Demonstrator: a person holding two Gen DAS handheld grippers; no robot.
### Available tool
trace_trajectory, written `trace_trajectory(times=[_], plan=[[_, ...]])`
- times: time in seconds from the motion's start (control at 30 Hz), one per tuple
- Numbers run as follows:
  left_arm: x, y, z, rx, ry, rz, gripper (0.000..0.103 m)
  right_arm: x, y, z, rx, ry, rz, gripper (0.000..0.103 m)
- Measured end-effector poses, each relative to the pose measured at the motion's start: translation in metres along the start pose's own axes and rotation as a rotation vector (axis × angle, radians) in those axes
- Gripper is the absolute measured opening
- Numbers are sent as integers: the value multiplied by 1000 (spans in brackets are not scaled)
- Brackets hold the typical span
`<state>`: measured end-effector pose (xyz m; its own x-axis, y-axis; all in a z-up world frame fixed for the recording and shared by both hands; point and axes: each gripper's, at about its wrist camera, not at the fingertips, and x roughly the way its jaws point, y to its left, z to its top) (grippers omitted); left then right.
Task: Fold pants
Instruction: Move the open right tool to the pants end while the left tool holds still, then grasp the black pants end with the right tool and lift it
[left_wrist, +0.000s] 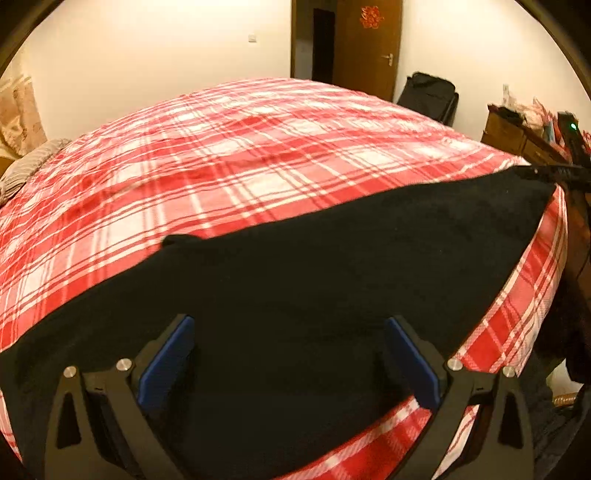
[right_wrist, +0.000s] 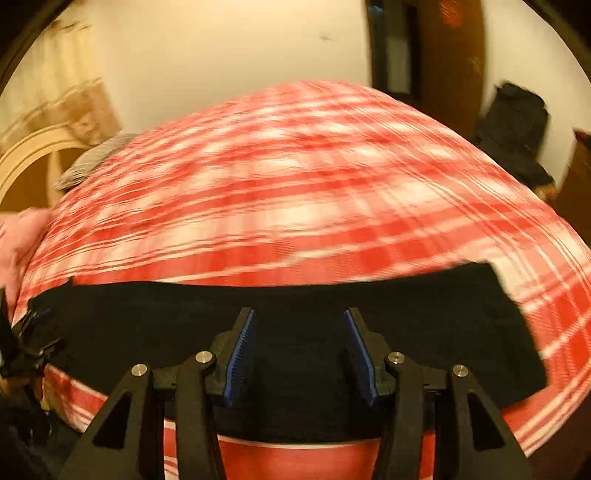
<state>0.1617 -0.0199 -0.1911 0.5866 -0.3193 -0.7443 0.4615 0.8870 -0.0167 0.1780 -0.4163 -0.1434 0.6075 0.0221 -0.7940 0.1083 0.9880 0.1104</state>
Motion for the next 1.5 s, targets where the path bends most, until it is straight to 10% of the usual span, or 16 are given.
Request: trace_trajectory(times=[0.73,1.5], plan=[[8,-19,-1,50,38,-17,103,-3,-113,31,305,-100,117,51],[15,-15,-2,47,19,14,103,-51,-137,-30,408,-48,68,40]])
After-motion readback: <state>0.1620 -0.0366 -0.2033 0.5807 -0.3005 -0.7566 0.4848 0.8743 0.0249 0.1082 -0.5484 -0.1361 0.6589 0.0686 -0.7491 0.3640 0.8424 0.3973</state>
